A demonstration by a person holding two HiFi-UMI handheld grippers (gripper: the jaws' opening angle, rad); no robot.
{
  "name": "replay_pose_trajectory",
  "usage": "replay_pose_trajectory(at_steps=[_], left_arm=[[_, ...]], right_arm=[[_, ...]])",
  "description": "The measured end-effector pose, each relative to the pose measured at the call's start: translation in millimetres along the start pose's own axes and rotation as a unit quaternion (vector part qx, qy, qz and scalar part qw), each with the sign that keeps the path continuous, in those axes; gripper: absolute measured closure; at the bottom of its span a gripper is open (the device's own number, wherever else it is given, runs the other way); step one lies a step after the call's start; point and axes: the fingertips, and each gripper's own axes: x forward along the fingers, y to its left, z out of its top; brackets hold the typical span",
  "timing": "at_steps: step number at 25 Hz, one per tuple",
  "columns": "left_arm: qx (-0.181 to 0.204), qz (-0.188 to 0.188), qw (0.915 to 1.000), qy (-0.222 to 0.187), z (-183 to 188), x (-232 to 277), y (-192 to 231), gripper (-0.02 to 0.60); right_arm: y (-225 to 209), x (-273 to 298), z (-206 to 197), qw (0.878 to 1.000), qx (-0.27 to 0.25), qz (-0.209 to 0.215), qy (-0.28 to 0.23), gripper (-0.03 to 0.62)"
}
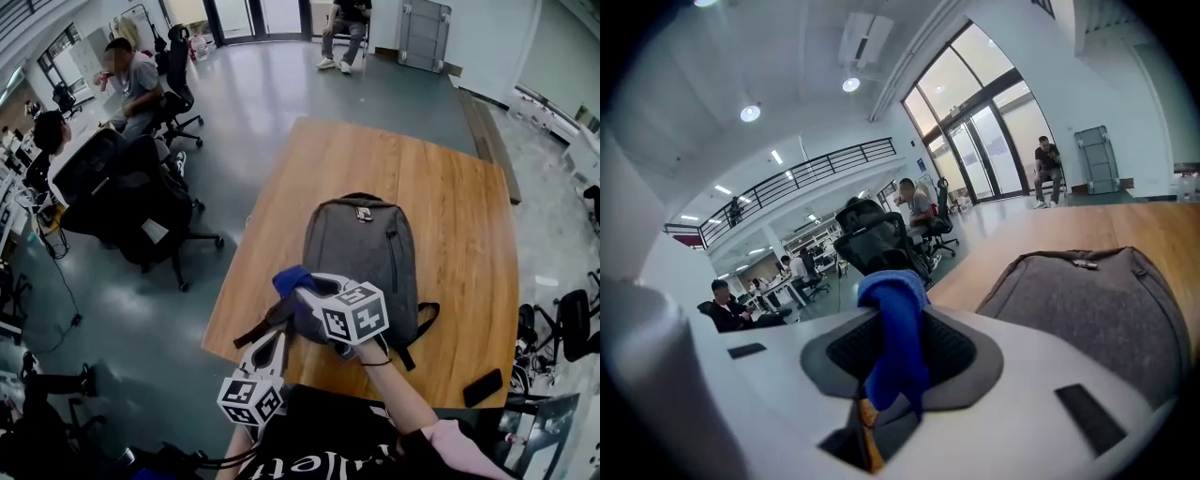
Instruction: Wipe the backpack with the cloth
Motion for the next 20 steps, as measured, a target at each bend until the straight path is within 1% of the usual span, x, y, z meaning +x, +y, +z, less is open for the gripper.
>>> replay_pose_trajectory(at_steps=[3,8,14,20], left_arm=[[0.001,-0.001,1.0,0.001,0,0,-1,0.583],[0.005,-0.009,0.9999,0.004,-3,8,-8,0.583],[0.009,-0.02,0.9997,0.01,-4,13,-19,0.583],[0.015,-0.029,0.9993,0.015,-6,21,-28,0.583]], right_arm=[[-10,-13,4,1.0,0.006,-0.011,-0.011,0.477],[-43,-52,9,0.998,0.023,-0.04,-0.04,0.477],[-93,-116,3,0.991,0.054,-0.102,-0.073,0.477],[-141,-172,-18,0.98,0.08,-0.163,-0.085,0.477]])
